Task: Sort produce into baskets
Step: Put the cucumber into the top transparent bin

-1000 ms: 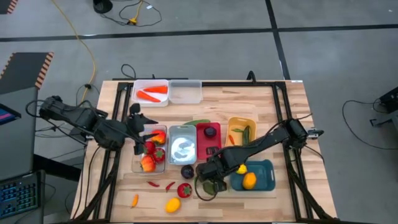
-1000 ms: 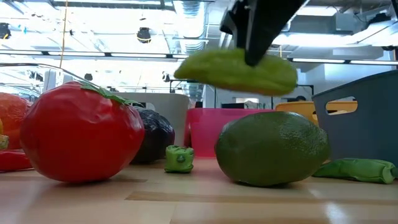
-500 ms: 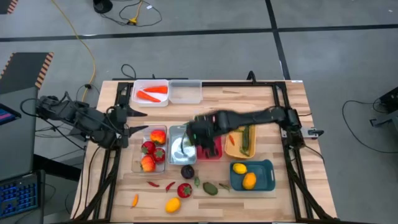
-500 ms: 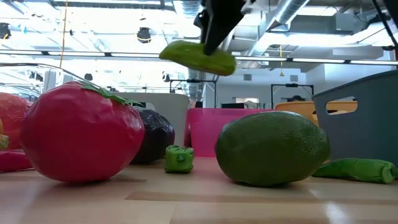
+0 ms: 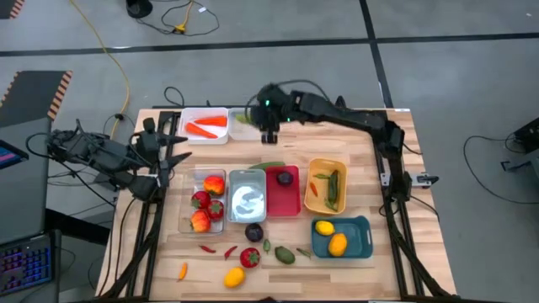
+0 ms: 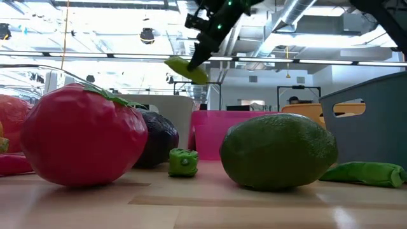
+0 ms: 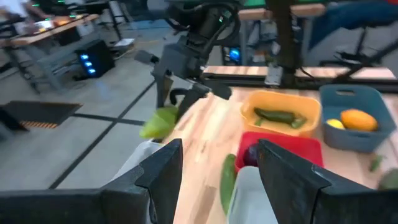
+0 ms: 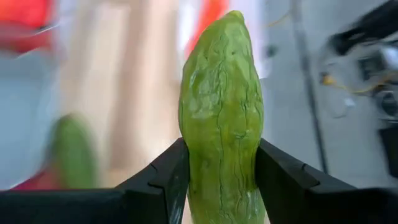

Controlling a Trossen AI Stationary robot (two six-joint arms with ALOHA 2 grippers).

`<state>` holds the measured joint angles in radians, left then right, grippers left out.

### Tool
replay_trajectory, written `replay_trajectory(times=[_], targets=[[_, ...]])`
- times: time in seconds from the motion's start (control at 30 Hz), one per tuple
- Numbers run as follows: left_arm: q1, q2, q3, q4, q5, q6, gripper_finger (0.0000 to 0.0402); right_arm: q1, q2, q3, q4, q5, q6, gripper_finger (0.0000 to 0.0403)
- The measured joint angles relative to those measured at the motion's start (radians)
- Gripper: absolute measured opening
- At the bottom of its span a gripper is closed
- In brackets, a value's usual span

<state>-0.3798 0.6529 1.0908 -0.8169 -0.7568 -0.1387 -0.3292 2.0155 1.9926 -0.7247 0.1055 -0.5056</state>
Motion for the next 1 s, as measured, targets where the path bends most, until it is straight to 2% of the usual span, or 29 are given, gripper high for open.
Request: replay_trajectory(times=[0.2,0.67,1.0], targets=[[0.000,-0.002,0.000,0.000,-0.088,-0.019,0.0192,-0.080,0.000,0.000,0.104,-0.037,0.000,0.0191],[0.000,0.008,0.000,-0.048,-0.086,0.014,0.0192,-0.105,0.002,0.000,0.107,-0.089,0.023,0.0192],[0.000,0.008,0.000,-0.046,-0.085,-0.002,0.0192,-0.105,0.002,0.000,0.103,-0.088,0.045,0.0198]])
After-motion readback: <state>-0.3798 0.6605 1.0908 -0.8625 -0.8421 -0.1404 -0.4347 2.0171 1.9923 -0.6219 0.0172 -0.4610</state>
